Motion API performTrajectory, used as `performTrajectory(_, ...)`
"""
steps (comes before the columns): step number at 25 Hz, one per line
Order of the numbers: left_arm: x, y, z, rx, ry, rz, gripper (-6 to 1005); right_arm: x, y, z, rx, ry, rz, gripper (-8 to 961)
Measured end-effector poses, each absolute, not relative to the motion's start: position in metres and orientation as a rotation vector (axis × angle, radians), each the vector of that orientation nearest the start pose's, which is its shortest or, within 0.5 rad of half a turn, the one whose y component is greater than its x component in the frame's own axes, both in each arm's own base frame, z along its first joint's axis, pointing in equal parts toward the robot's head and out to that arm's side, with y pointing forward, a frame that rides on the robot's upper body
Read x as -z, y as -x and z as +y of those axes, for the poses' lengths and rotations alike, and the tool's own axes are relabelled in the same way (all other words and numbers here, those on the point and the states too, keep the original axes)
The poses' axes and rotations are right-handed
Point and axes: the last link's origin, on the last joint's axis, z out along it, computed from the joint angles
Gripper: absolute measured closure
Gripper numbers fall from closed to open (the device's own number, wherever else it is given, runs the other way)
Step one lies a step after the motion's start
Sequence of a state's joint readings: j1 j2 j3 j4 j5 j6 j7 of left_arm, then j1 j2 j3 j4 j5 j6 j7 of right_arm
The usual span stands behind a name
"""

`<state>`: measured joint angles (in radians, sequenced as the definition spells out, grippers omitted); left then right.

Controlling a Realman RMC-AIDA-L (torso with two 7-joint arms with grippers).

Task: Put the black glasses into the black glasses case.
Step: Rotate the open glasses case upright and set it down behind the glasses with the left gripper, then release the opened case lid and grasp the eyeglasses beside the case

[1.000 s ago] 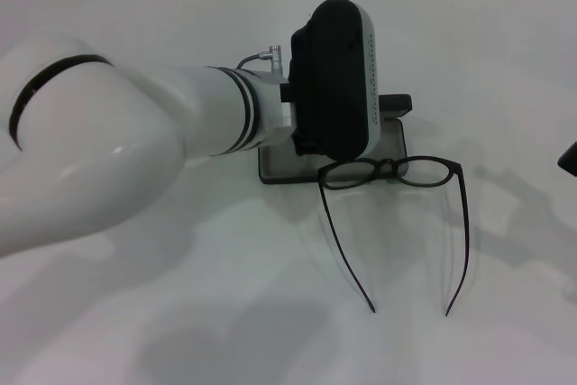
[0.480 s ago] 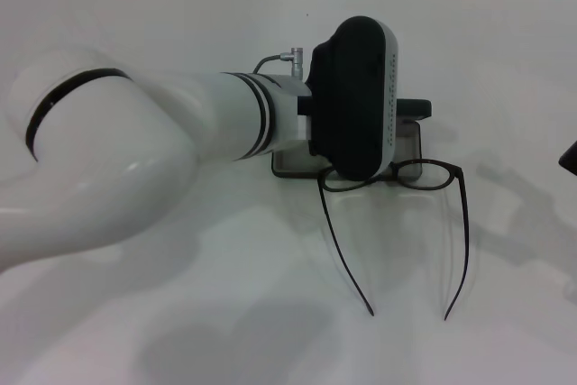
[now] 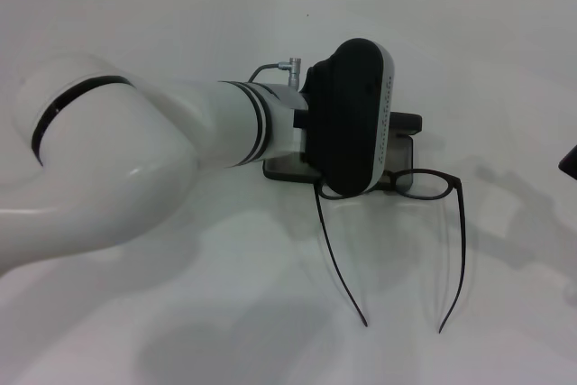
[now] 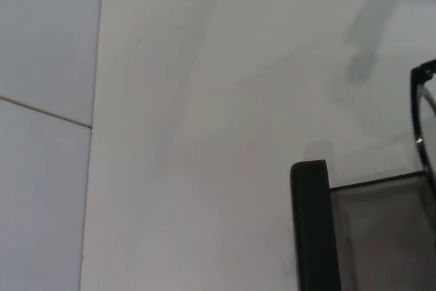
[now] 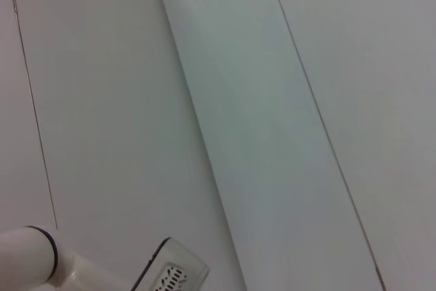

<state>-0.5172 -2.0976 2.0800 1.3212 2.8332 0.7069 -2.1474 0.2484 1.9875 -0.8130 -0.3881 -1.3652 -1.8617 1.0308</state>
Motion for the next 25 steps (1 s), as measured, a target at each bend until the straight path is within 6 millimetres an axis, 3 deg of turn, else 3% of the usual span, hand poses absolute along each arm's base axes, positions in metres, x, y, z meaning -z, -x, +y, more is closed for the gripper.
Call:
performTrajectory(8,0.114,0.128,0.345,-0.428,2.458,0.617,780,-0.042,-0.303,0.238,-1.334,2.297,0.491,116)
performTrajectory(13,0.113,0.124,0.343,-0.415,2.461,0.611,570,-0.041,-0.303,0.236,-1.342,2.295,0.499,117)
performTrajectory(16,0.110,0.118,0.338,-0.382,2.465,0.597,561,-0.041,-0.304,0.236,-1.334,2.297,0.504,118)
performTrajectory(21,0.091,0.089,0.318,-0.218,2.485,0.544,553,-0.038,-0.313,0.246,-1.174,2.367,0.508,119)
performTrajectory(25,0.057,0.068,0.307,0.031,2.449,0.360,555,-0.044,-0.313,0.266,-1.004,2.515,0.546,119)
